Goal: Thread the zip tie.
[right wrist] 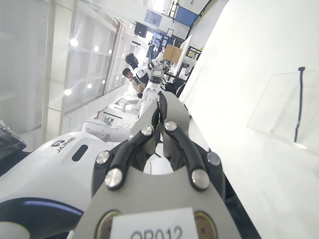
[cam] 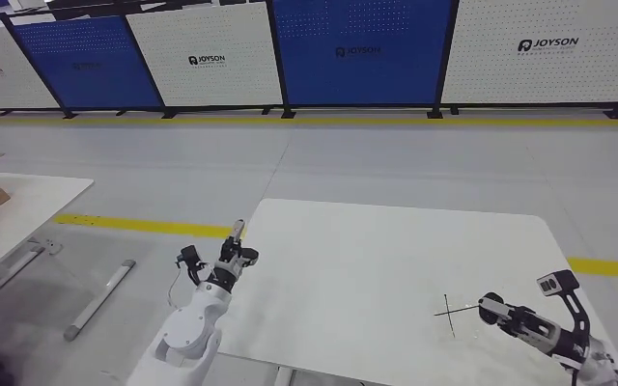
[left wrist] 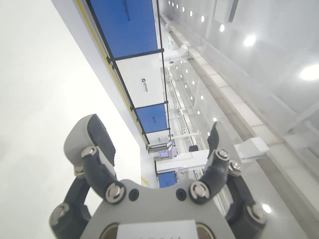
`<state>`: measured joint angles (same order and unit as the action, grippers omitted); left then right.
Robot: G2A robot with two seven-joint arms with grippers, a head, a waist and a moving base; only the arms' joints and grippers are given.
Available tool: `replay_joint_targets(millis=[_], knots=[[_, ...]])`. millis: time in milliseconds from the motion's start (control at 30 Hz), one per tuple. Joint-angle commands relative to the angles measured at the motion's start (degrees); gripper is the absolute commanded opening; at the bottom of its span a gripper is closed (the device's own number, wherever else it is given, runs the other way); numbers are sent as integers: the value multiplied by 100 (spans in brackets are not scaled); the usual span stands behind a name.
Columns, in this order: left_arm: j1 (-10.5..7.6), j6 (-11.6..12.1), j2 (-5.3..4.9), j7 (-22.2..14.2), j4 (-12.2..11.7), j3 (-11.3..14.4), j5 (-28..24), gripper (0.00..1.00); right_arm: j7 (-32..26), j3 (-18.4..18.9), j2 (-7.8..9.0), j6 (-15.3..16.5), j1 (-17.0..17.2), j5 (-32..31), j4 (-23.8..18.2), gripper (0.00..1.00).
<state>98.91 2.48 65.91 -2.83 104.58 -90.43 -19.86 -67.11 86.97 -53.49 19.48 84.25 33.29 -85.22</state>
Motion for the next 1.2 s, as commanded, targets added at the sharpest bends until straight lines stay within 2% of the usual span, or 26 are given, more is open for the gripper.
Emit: replay_joint_targets(millis=[0, 33, 133, 300, 367, 567, 633, 667, 767, 867, 967, 1033, 1067, 1167], knots=[[43, 69, 2, -247, 89, 175, 197, 100, 0, 0, 0, 0, 0, 0, 0, 0], [55, 55, 6, -430, 125, 323, 268, 100, 0, 0, 0, 0, 0, 0, 0, 0], [9, 52, 17, -630, 118, 586, 471, 100, 0, 0, 0, 0, 0, 0, 0, 0], [-166, 86, 42, -887, -117, 1095, 978, 100, 0, 0, 0, 0, 0, 0, 0, 0], [-204, 147, 44, -798, -177, 1130, 1149, 100, 0, 0, 0, 0, 0, 0, 0, 0], [-204, 147, 44, -798, -177, 1130, 1149, 100, 0, 0, 0, 0, 0, 0, 0, 0], [-217, 165, 50, -776, -192, 1110, 1022, 100, 280, 6, -25, 0, 16, 134, -68, 0], [-223, 196, 51, -798, -217, 1068, 909, 100, 368, 10, -38, 0, 25, 176, -115, 0], [-169, 359, 19, -1180, -227, 975, 920, 100, 679, -81, -105, 0, 68, 152, -345, 0], [-141, 427, 5, -1503, -201, 1088, 1061, 100, 1068, -314, -196, 0, 107, -123, -584, 0], [-198, 462, 11, -1752, -211, 1324, 1178, 100, 1384, -529, -284, 0, 121, -353, -721, 0], [-262, 444, 26, -1718, -242, 1466, 1234, 100, 1509, -621, -330, 0, 126, -478, -746, 0], [-317, 378, 45, -1528, -264, 1538, 1249, 100, 1538, -641, -341, 0, 122, -529, -739, 0], [-329, 364, 50, -1485, -265, 1558, 1258, 100, 1538, -641, -341, 0, 122, -529, -739, 0]])
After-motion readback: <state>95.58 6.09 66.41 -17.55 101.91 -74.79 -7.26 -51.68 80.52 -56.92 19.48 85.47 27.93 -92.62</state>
